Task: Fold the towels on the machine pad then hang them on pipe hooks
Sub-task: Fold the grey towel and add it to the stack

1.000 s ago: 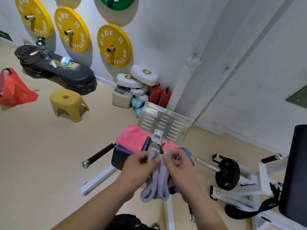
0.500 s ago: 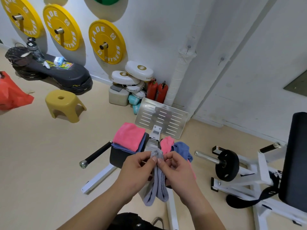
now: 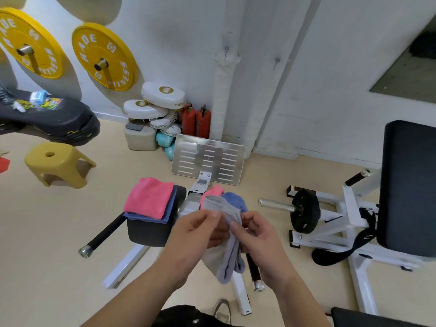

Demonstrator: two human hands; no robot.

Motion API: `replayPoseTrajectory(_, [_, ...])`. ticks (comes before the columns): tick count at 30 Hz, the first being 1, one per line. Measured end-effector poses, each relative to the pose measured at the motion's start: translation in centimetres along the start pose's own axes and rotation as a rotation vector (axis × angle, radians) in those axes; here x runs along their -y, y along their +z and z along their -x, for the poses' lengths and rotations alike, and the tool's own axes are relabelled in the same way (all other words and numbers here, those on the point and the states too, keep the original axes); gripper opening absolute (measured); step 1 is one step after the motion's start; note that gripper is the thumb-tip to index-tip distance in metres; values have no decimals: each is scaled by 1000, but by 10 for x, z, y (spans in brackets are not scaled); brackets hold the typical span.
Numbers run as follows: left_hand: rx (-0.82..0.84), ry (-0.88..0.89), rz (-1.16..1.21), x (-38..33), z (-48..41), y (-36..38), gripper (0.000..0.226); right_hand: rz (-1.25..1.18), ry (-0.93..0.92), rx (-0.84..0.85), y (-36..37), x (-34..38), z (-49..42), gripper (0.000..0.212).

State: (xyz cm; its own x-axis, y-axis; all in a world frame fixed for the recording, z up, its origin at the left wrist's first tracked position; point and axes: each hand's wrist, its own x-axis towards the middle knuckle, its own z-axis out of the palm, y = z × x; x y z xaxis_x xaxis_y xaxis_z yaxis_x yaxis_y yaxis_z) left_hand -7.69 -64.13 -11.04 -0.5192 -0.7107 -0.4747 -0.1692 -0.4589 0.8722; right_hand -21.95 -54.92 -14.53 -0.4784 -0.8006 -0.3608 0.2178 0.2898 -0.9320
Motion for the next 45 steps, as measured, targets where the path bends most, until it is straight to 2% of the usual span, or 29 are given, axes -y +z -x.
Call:
replayPoseTrajectory(2, [-59, -8, -39, 4, -14, 6, 20, -36, 20, -24, -20, -2, -4, 16])
replayPoseTrajectory(5, [-60, -7, -155, 13, -34, 16, 13, -108, 71, -12, -46, 4, -13, 10])
replayPoseTrajectory(7, [10, -16, -217, 20, -47, 17, 27, -191, 102, 36, -57, 10, -19, 14])
replayPoseTrajectory(10, [201, -155, -36, 27, -66, 5, 47, -304, 148, 84, -59, 19, -33, 26])
replayPoseTrajectory(13, [261, -279, 150, 28, -81, -20, 45, -277, 186, 45, -45, 19, -55, 28])
replayPoseTrajectory(16, [187, -279, 139, 25, -100, -50, 42, -85, 202, 11, -15, 9, -84, 26])
replayPoseTrajectory(21, [-33, -226, -54, 22, -127, -118, 20, 31, 320, 130, 56, -9, -129, 19])
replayPoseTrajectory(24, [-98, -217, -230, 22, -147, -173, 13, -19, 451, 244, 103, -18, -152, 41])
replayPoseTrajectory(26, [-98, -274, -247, 21, -162, -204, 13, -8, 508, 258, 127, -29, -168, 52])
replayPoseTrajectory(30, [-103, -351, -233, 6, -195, -242, 17, 91, 470, 181, 163, -40, -201, 62])
replayPoseTrajectory(35, [-146, -286, -337, -8, -230, -267, 28, 159, 372, 103, 198, -36, -231, 78])
replayPoseTrajectory(38, [-150, -271, -435, 9, -244, -277, 31, 263, 360, 33, 208, -55, -243, 73])
replayPoseTrajectory(41, [-101, -248, -648, 38, -248, -283, 44, 291, 454, -2, 215, -80, -243, 69])
replayPoseTrajectory(45, [-195, -184, -712, 61, -248, -287, 57, 437, 404, -110, 222, -99, -244, 70])
